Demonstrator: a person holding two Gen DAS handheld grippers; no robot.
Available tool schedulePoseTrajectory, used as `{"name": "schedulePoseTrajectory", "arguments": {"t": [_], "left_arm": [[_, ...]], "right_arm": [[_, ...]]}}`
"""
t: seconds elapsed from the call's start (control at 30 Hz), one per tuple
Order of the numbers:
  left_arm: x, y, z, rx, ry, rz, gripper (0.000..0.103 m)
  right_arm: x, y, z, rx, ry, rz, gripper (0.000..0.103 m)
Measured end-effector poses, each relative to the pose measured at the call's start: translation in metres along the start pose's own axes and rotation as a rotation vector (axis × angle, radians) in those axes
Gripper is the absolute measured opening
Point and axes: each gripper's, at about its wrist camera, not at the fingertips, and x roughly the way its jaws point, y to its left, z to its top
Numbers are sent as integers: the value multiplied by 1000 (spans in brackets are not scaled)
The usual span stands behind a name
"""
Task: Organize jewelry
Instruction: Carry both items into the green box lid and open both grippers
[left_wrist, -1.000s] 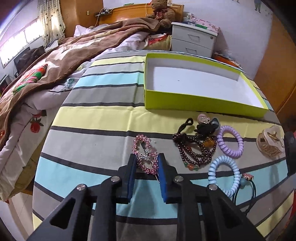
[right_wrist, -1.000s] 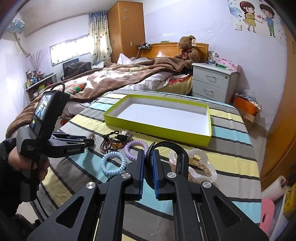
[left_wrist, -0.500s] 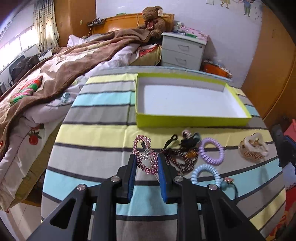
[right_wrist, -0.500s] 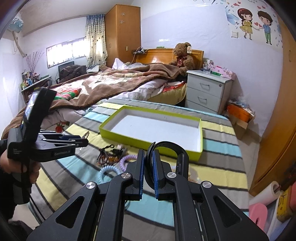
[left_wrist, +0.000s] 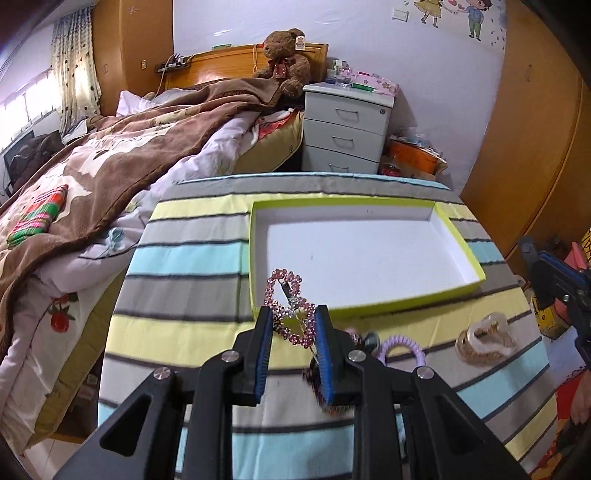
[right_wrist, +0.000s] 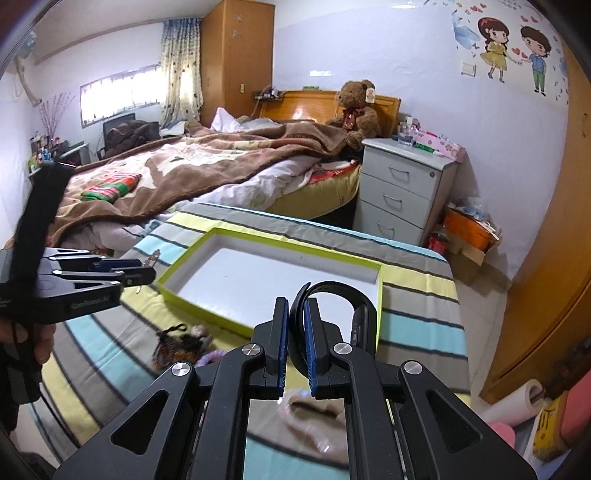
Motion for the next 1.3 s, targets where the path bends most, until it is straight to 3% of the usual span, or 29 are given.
{"name": "schedulePoseTrajectory", "arguments": {"t": [0.43,0.77,1.3], "left_arm": [[51,-10,50,34,17,-49,24],[98,-12,64,25,76,-62,24],[138,-15,67,29,137,-33,24]], "right_arm": [[85,-25,33,-60,142,-35,9],[146,-33,35,-81,257,-33,9],[181,-29,33,-144,324,-31,9]]}}
